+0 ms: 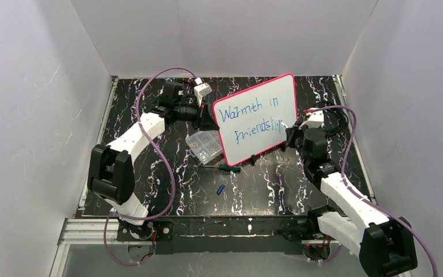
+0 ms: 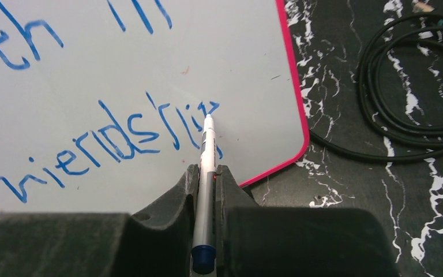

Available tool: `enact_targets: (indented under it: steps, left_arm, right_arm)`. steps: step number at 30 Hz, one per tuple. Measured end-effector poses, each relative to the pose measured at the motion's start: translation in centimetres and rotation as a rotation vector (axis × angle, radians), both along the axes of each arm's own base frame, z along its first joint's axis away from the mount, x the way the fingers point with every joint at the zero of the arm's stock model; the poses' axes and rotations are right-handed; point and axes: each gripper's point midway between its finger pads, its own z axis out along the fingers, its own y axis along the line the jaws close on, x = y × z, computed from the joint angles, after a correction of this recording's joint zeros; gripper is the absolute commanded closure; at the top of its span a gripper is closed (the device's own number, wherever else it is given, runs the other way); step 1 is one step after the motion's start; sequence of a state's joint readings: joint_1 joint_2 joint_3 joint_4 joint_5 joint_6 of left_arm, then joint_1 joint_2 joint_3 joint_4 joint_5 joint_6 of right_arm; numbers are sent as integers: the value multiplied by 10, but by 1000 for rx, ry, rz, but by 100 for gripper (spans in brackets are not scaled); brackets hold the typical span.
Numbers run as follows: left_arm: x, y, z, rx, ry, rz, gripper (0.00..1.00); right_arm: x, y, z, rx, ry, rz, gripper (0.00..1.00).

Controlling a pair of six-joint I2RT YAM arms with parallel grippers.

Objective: Write a sentence on the whiteboard

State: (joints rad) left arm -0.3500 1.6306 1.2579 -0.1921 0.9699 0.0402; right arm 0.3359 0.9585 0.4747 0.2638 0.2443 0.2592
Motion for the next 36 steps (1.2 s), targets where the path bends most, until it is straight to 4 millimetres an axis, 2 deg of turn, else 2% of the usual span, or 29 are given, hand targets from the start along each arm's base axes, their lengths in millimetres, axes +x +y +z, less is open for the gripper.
enact_targets:
  steps: [4, 10, 14, 28, 33, 36]
  left_arm:
    - [0, 0, 0, 0, 0, 0, 100]
    - [0, 0, 0, 0, -1, 0, 100]
    - [0, 0, 0, 0, 0, 0, 100]
    - [0, 0, 0, -2, 0, -1, 100]
    - [0, 0, 0, -2, 0, -2, 100]
    - [-1, 0, 0, 2, 2, -2, 100]
  right_arm:
    - [0, -9, 8, -5, -27, -48, 99]
    - [1, -15, -7, -34, 22, -80, 99]
    - [2, -14, -14, -40, 40, -80, 99]
    - [11, -11, -17, -34, 28, -79, 99]
    - [8, -13, -10, -27, 15, -84, 99]
    - [0, -18, 7, -11, -24, -100, 99]
